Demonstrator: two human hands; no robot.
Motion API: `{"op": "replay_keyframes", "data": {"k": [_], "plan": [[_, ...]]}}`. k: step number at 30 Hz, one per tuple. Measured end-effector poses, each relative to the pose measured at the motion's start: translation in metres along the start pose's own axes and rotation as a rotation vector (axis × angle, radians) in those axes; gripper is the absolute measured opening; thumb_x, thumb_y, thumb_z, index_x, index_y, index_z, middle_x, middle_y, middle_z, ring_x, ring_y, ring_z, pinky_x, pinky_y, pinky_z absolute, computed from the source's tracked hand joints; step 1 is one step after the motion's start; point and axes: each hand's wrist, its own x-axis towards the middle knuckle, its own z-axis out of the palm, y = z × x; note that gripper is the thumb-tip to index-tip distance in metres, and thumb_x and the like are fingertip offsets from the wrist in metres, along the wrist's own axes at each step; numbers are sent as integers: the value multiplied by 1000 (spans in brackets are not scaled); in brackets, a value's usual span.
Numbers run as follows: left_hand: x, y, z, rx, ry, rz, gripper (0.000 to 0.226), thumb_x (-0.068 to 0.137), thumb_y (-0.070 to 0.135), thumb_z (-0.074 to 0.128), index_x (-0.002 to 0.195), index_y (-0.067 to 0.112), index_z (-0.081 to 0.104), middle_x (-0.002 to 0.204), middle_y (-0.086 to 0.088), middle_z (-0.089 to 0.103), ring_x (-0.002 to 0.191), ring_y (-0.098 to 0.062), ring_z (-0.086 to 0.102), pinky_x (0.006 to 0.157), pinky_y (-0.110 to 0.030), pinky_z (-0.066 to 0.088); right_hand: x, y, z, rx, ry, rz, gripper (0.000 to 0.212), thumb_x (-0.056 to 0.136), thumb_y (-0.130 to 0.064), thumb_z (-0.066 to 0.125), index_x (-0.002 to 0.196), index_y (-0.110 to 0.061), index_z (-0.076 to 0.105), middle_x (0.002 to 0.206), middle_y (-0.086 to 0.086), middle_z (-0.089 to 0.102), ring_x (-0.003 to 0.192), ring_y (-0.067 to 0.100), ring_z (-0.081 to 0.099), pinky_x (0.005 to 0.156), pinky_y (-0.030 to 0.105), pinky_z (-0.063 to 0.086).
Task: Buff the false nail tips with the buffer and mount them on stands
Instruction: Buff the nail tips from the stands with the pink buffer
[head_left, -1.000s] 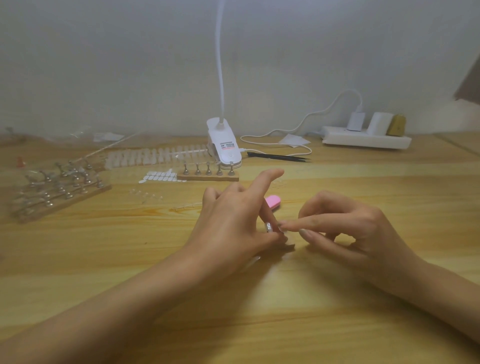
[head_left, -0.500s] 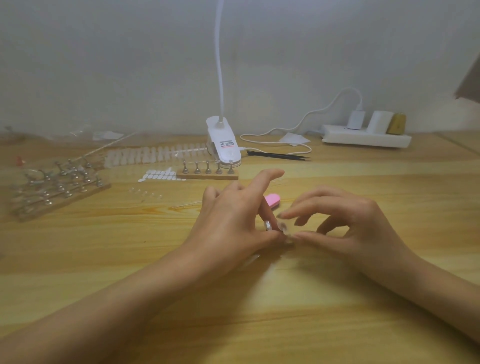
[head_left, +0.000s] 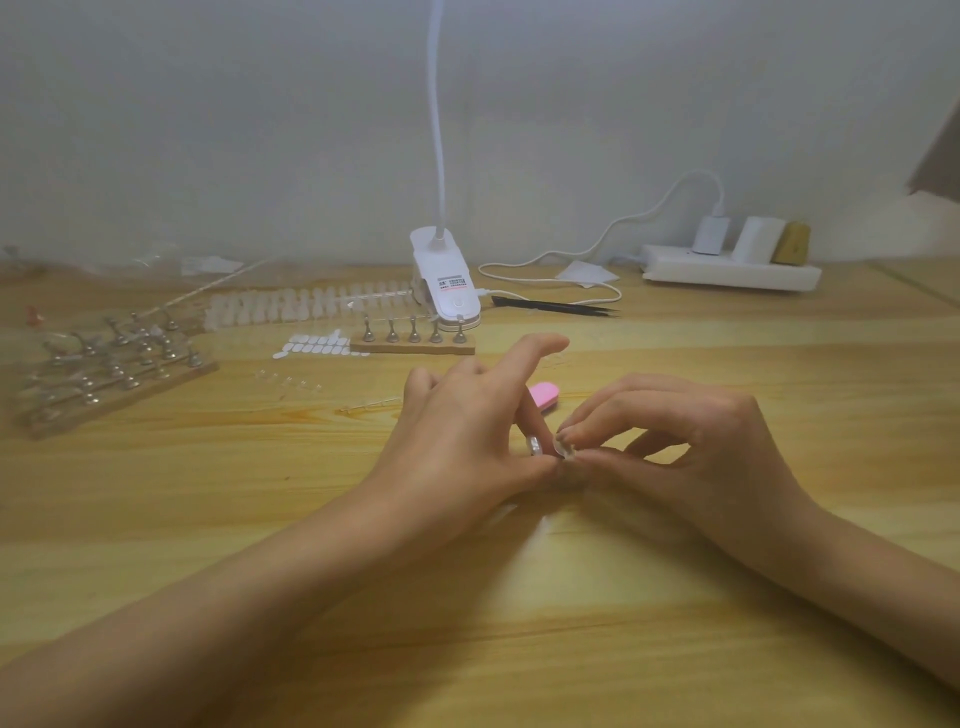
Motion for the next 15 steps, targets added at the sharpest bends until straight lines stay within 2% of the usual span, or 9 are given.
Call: {"op": "replay_keyframes", "data": {"k": [4,7,11,15], "plan": [[0,1,0,2,-9,-2,79,67,59,58,140,48,30,83,29,65,107,3,42,85,-21,20,0,1,1,6,0,1,4,82,-18,77,82,-14,77,89,-10,73,82,8,71,58,31,57],[0,0,0,4,4,-3,77,70,54,64,140,48,31,83,29,66,107,3,43,86,-14,18,0,2,0,20,-9,3,4,83,-18,77,83,-14,77,89,-10,74,83,9,72,58,31,57],[1,0,0,27,23,-1,77,75,44,72,140,47,31,84,29,66,110,2,43,82,-26,19,-1,2,0,67,9,30,11,81,-24,76,83,-13,78,90,-9,75,85,10,72,57,35,58],[1,0,0,36,26,5,76,77,42,74,139,48,31,84,29,66,110,2,43,83,-27,19,-2,1,1,146,13,91,12,80,-23,78,84,-12,77,90,-8,75,88,14,72,56,38,57]]}}
